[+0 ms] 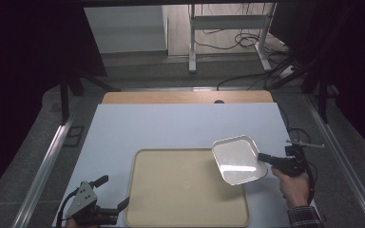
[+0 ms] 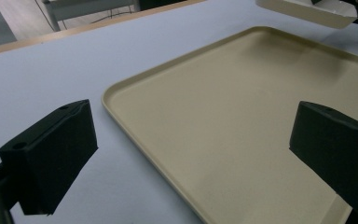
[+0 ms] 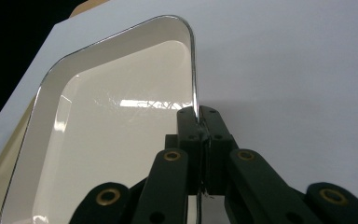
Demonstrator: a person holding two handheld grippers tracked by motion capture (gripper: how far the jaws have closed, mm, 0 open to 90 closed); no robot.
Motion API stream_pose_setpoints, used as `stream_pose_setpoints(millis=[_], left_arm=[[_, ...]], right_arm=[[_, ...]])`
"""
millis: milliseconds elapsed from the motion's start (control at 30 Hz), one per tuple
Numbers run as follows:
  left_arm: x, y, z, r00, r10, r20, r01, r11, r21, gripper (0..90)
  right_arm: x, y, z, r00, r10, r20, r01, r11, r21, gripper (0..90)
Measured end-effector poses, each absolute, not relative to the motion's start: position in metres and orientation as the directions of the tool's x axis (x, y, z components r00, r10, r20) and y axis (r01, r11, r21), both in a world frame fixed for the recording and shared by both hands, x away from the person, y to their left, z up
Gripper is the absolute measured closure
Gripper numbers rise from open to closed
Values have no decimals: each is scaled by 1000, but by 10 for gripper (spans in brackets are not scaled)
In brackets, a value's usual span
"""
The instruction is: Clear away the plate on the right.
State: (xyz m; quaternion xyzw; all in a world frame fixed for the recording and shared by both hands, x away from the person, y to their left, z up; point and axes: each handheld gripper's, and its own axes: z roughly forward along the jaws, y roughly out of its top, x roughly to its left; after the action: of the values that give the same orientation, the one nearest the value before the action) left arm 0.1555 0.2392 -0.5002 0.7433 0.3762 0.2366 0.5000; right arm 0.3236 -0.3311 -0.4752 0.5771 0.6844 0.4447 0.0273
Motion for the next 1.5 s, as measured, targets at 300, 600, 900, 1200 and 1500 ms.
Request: stream_pose_setpoints(millis=[300,600,900,1200,1500], left_arm=[[156,239,-500,605,796,-24,323,-217,921,1],[156,238,-500,605,796,-21,324,-223,919,1],[156,237,-500,607,795,-13,322,-230,918,1],[156,236,-500,611,792,-6,319,-240,917,1],[156,236,-500,613,790,-3,316,-241,918,1]], right_arm=[[322,-304,-477,-383,786,485,773,-14,634,886],[321,-275,-481,-425,771,475,776,40,629,886],[321,-248,-487,-449,761,468,780,78,621,885],[322,-222,-494,-467,767,440,779,121,615,885],[327,-208,-504,-464,793,395,783,158,601,885]])
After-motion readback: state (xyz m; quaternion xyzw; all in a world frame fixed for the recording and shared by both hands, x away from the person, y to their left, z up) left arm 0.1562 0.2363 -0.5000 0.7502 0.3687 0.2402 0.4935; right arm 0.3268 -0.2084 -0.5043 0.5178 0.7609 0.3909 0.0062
